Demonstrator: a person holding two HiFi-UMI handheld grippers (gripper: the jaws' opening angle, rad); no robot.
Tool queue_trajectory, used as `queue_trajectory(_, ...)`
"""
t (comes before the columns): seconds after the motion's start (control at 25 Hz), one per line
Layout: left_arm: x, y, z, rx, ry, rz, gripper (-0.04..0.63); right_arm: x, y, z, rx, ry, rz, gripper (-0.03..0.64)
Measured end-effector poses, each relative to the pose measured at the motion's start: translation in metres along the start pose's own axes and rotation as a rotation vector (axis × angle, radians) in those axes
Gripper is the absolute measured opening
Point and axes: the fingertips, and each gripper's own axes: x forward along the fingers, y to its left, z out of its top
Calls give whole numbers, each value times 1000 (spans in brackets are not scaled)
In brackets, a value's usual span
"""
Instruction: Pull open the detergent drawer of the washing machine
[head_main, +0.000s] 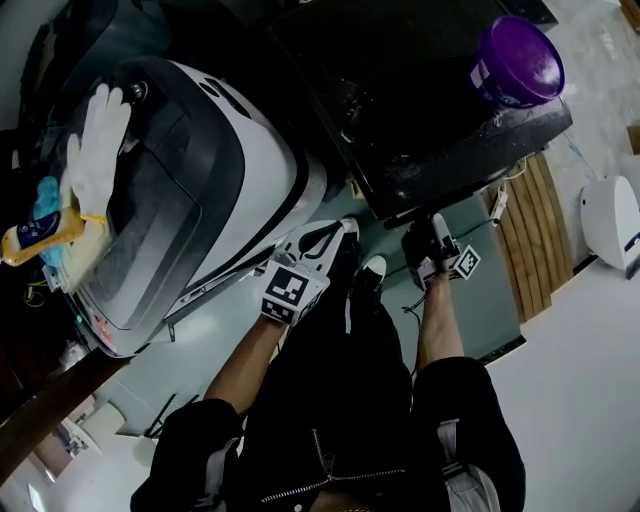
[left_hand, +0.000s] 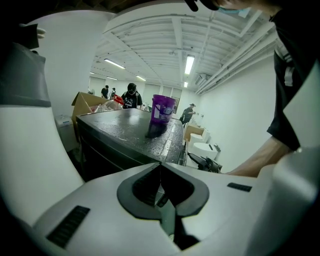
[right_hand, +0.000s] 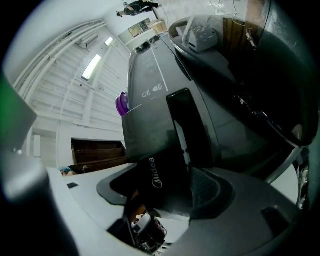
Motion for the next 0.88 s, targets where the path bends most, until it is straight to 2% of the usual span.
queue_trajectory(0.24,-1,-4,1,6,-8,-10,21,-1,2,0,-20,-58,-23,313)
queue_trajectory(0.28,-2,-5,0,4,-9,-11,21,0,6,-2,-38,-58,-40,336)
queue_trajectory(0.32,-2,-6,0,2,-10,-12,21,3,9,-3,-64,-43,-63,421)
queue_trajectory(0.36,-1,-7,1,1,-13,-14,21,8,11,-6,-100,-11,-102,466)
queue_trajectory(0.52,-1,-12,2,-1,-26,-24,21,30,5,-20,-262,194,-306,519)
queue_trajectory(0.6,-1,-15,3,0,-31,-28,21,31,-1,-23,-279,245,-366,449)
queue_trajectory(0.88,-10,-20,2,-5,-38,-21,21,26,-1,-20,-252,180,-361,442)
